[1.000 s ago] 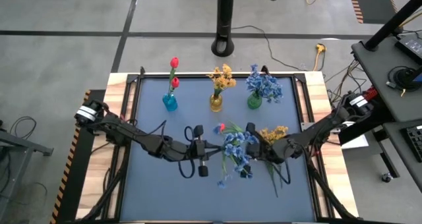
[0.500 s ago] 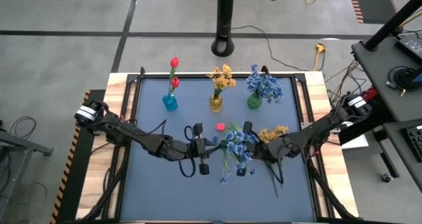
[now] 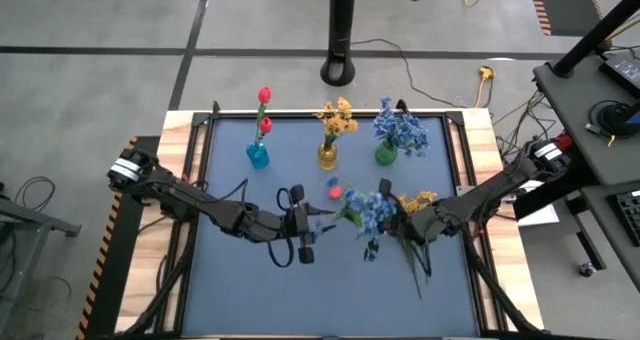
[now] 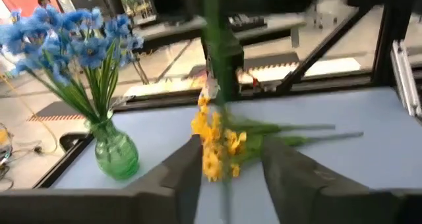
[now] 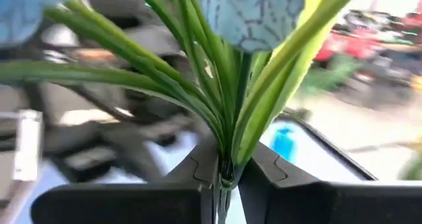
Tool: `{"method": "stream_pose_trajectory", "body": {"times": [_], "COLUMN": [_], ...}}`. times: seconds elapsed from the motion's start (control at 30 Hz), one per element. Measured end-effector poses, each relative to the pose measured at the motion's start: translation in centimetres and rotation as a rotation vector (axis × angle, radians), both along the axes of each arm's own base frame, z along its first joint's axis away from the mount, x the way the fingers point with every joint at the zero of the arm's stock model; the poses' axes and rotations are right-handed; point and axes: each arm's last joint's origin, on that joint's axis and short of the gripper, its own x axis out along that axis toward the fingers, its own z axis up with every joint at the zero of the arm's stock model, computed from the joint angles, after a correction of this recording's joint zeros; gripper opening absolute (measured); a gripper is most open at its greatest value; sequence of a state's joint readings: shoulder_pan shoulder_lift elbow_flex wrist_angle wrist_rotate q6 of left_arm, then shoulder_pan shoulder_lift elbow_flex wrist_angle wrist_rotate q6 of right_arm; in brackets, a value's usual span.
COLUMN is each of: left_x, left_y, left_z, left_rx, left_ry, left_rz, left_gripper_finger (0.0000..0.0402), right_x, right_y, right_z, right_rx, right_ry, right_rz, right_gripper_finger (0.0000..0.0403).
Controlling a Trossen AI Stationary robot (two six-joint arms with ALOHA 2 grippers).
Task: Sort flowers into vase by color
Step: Put the blue flowers into the green vase
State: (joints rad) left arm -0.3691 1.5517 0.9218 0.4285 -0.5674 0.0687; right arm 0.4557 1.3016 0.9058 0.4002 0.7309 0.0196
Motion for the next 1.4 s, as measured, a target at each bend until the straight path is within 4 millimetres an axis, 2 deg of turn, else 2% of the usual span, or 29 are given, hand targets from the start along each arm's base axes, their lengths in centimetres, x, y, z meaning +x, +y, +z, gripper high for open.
{"method": "stream_pose_trajectory", "body": {"times": [0.13, 0.27, 0.4, 0.53, 0.73, 0.97, 1.4], "left_x": [-0.9, -2.1, -3.7, -5.3, -6.8, -7.3, -7.4], "left_y": [0.3, 0.8, 1.5, 2.3, 2.9, 3.2, 3.3], "left_z": [0.7, 1.9, 3.4, 4.4, 4.7, 4.3, 4.2], "left_rx": [0.016, 0.026, 0.037, 0.062, 0.059, 0.085, 0.095], "left_ry": [0.044, 0.067, 0.08, 0.108, 0.161, 0.212, 0.232], "left_rz": [0.0, 0.0, 0.022, 0.097, 0.143, 0.194, 0.194], "left_gripper_finger": [0.0184, 0.0206, 0.021, 0.021, 0.021, 0.021, 0.021], "right_x": [-1.9, -3.5, -4.8, -5.4, -5.7, -5.5, -5.7], "right_y": [-1.4, -2.9, -5.0, -7.2, -9.5, -10.8, -11.4], "right_z": [0.5, 1.1, 1.5, 1.1, 0.5, 0.2, -0.2], "right_rx": [-0.006, -0.037, -0.023, -0.016, -0.018, -0.044, -0.099], "right_ry": [0.077, 0.099, 0.069, 0.06, 0.068, 0.098, 0.158], "right_rz": [-0.17, -0.306, -0.382, -0.482, -0.602, -0.67, -0.755], "right_gripper_finger": [0.0032, 0.0033, 0.0033, 0.0033, 0.0033, 0.0033, 0.0033]}}
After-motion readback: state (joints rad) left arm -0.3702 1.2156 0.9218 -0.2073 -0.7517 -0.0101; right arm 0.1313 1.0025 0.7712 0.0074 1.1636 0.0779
